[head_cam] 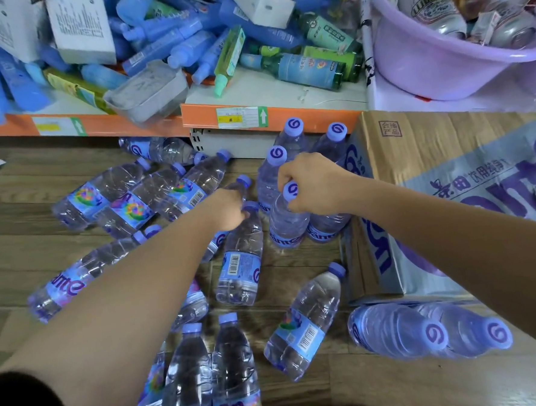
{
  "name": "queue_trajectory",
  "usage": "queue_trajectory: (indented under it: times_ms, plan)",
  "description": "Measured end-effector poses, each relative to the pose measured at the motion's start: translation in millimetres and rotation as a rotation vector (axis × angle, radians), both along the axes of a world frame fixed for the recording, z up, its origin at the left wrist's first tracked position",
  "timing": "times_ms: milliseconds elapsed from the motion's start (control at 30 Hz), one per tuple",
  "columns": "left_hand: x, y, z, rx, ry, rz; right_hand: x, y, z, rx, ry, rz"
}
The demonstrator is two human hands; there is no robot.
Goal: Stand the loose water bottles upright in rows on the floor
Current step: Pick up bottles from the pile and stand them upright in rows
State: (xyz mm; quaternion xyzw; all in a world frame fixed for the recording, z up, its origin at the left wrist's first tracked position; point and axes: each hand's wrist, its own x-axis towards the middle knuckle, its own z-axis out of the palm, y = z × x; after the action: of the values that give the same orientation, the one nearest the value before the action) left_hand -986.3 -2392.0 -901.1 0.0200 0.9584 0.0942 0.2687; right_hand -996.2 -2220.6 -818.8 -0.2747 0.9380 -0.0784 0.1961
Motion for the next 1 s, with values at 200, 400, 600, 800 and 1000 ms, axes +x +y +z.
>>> queue_trajectory:
  times_ms: [200, 400, 600, 800, 1000]
  plan:
    - [3, 27, -35, -0.044, -0.060, 0.167, -1, 2, 0, -0.048, -0.001, 0.005]
    - [8, 47, -35, -0.202, -0.145, 0.140, -2, 4, -4, -0.076, 0.012, -0.006]
    - [9, 24, -22, -0.035, -0.342, 0.104, -2, 3, -11, -0.093, 0.023, -0.019]
    - [14, 0, 4, 0.288, -0.275, 0.265, 1, -11, -14, -0.139, 0.021, -0.032]
    - [18, -20, 34, 0.212, -0.077, 0.138, 6, -25, -7, -0.163, 0.039, -0.025]
